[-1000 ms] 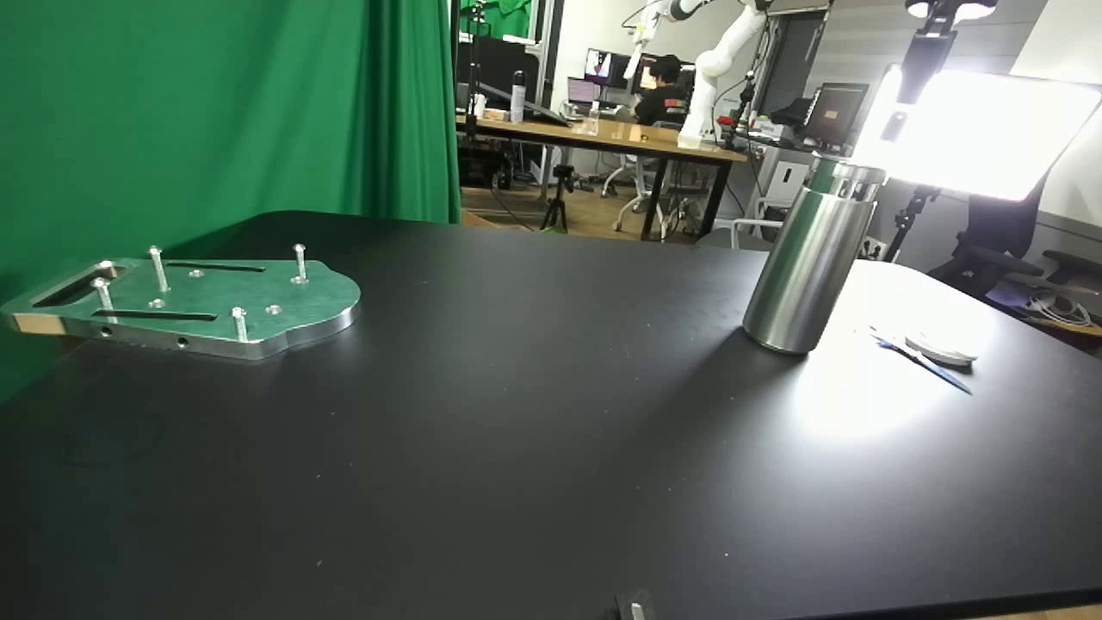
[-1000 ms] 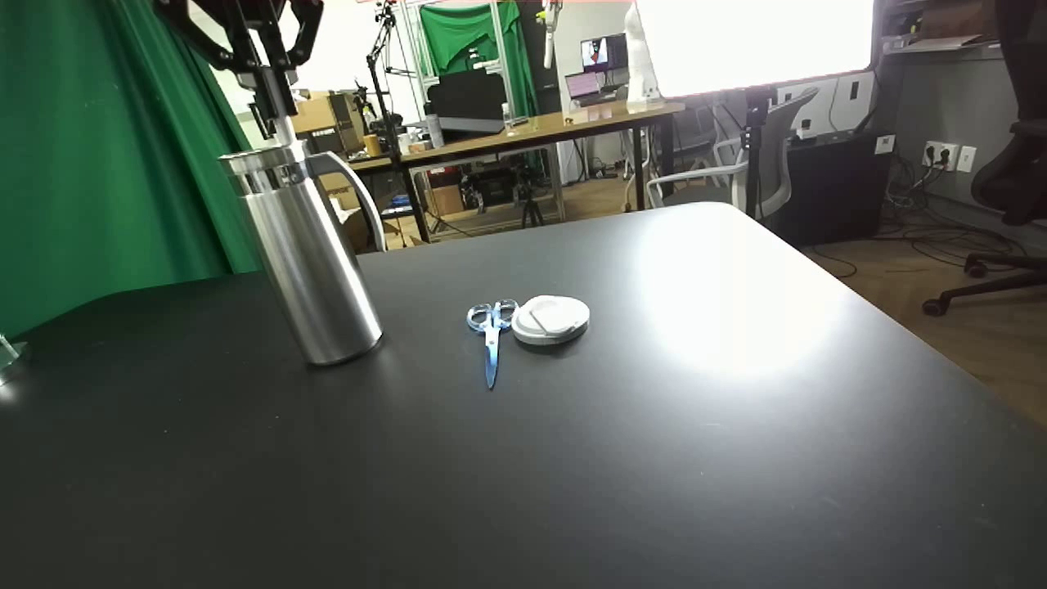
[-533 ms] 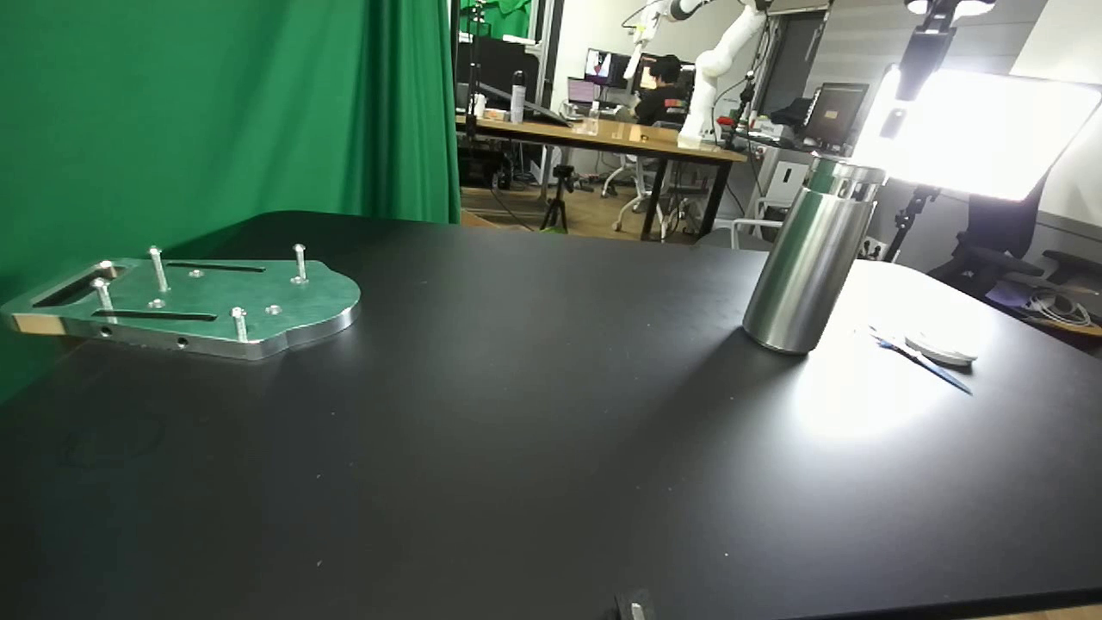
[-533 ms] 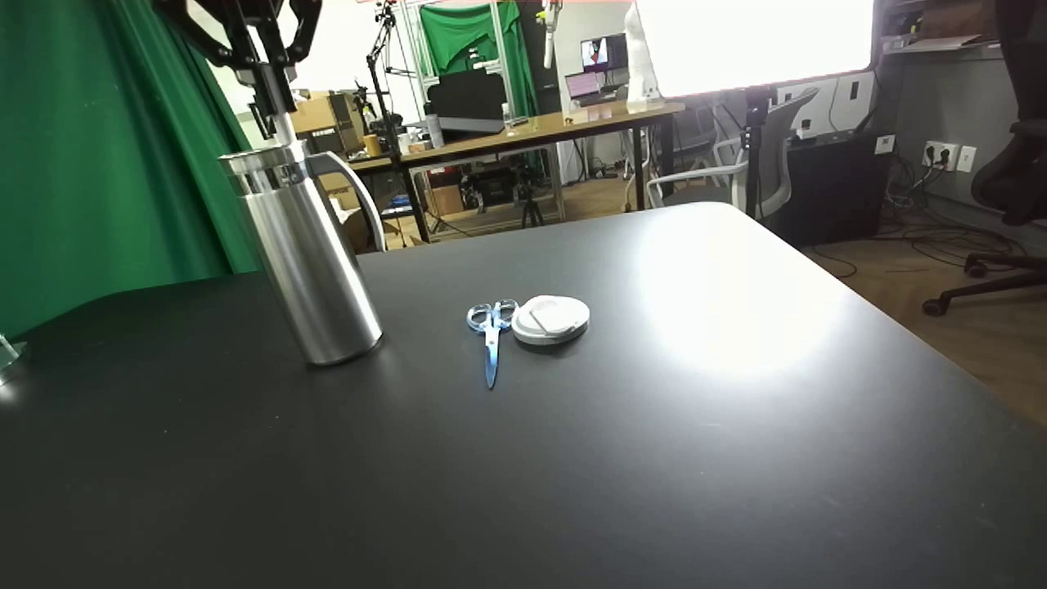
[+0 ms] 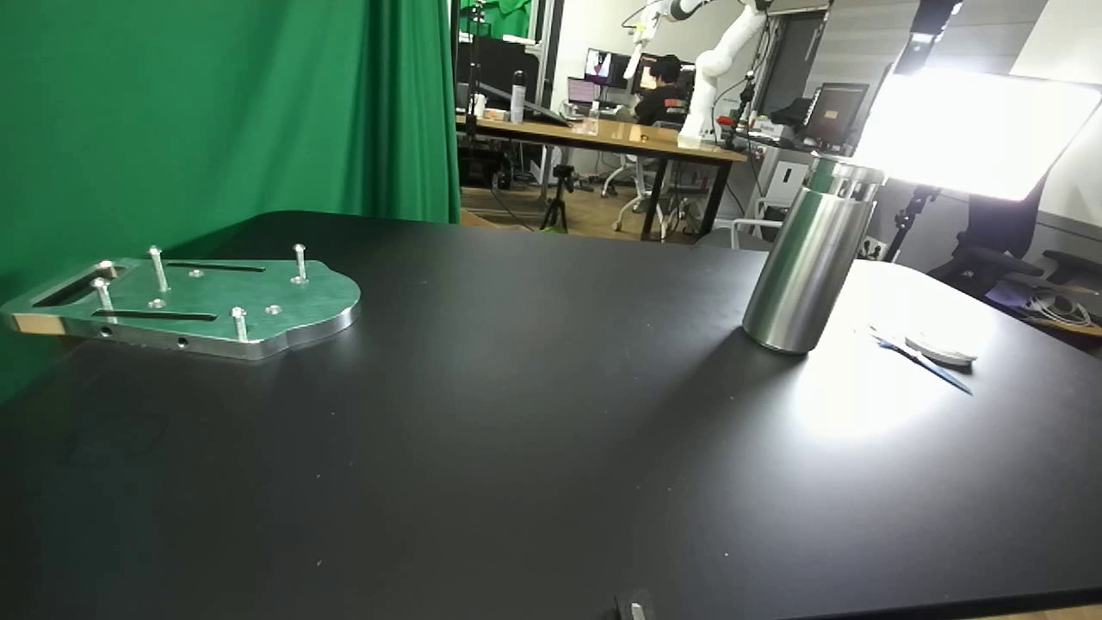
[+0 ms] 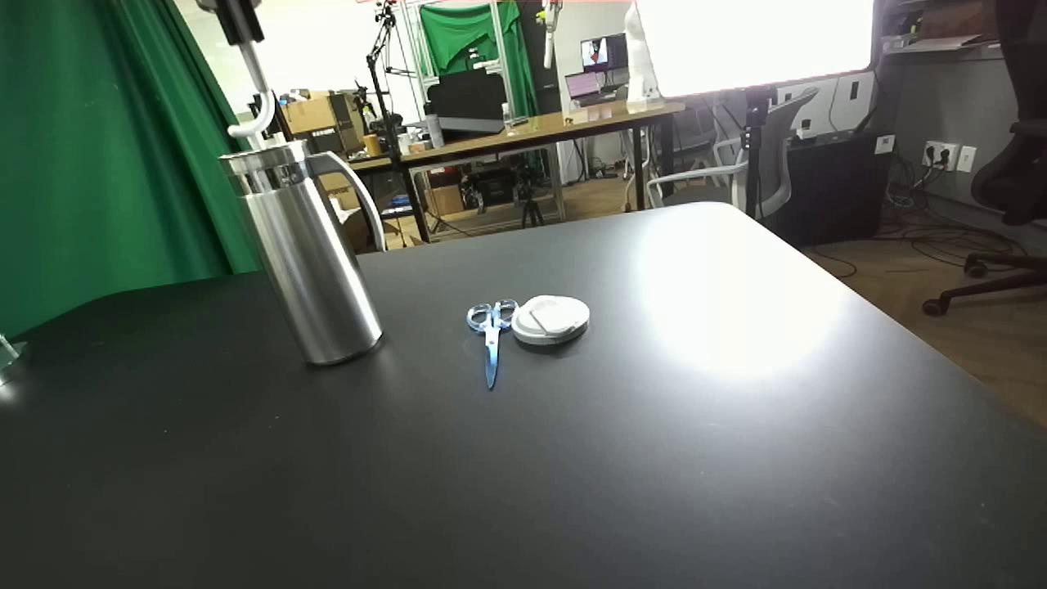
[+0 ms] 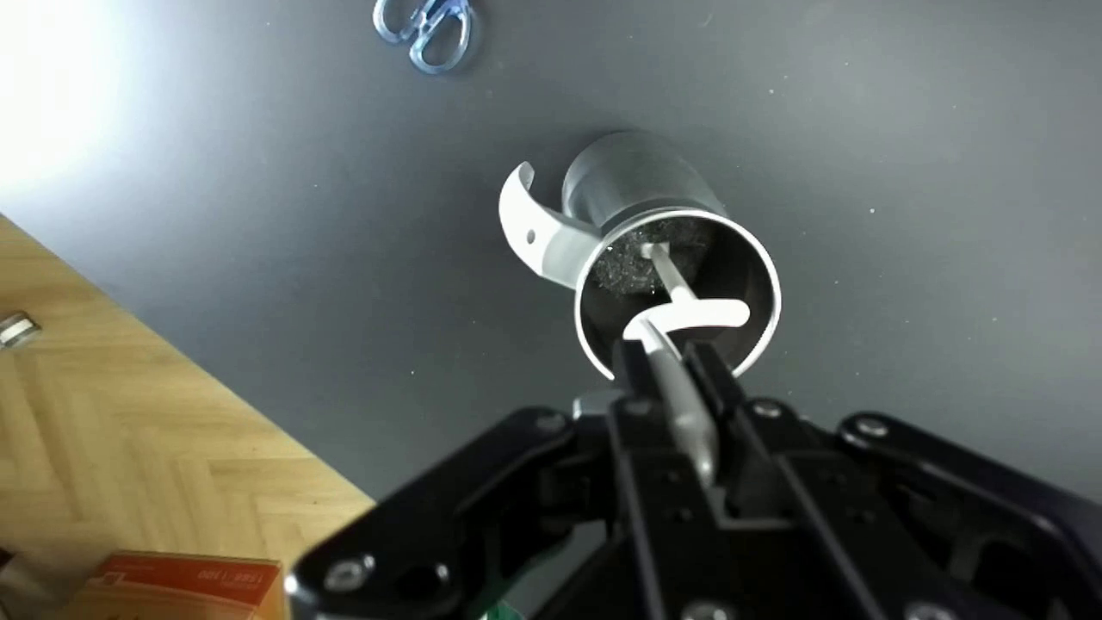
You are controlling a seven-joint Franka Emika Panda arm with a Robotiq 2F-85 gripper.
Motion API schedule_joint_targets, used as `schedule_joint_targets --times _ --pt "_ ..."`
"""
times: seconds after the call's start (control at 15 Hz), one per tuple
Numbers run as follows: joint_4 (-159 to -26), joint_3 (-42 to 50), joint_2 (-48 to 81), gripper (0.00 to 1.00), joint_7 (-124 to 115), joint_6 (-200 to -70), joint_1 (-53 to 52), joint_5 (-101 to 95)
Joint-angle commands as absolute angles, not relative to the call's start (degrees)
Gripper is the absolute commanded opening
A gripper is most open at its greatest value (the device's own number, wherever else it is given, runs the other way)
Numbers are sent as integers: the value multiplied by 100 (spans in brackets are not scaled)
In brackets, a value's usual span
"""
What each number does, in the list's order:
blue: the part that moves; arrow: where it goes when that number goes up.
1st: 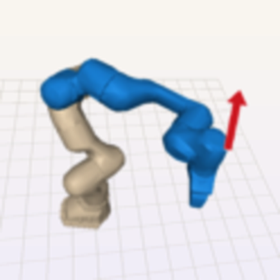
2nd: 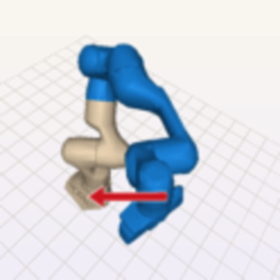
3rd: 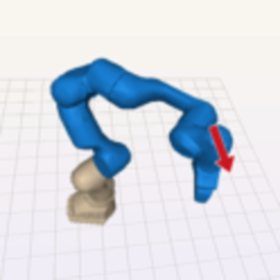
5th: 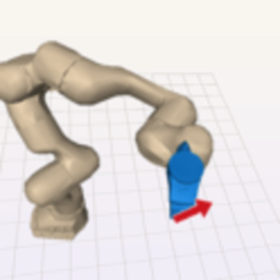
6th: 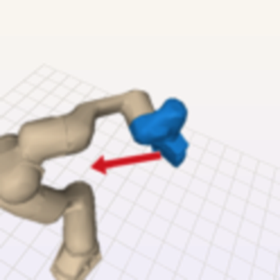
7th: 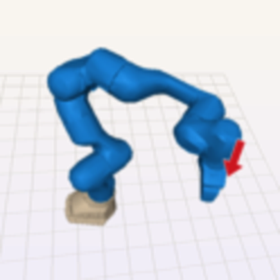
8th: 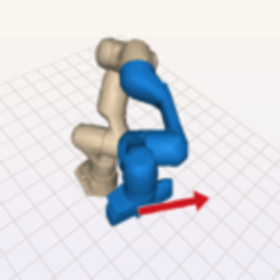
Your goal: Scrub the jar
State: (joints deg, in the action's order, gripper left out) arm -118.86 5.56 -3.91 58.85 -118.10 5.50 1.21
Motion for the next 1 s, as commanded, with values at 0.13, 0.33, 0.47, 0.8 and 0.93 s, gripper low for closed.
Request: schedule_joint_targets --times 0.13,0.33,0.47,0.8,0.93 --pt "-11817 633 -922 4 6044 -11483 475 234" --pt "-11808 646 -961 4 6029 -11472 439 210" --pt "-11813 640 -769 4 5975 -11567 423 188" --pt "-11925 590 -152 4 5942 -11824 436 172" --pt "-11914 557 115 4 5921 -11886 459 172"
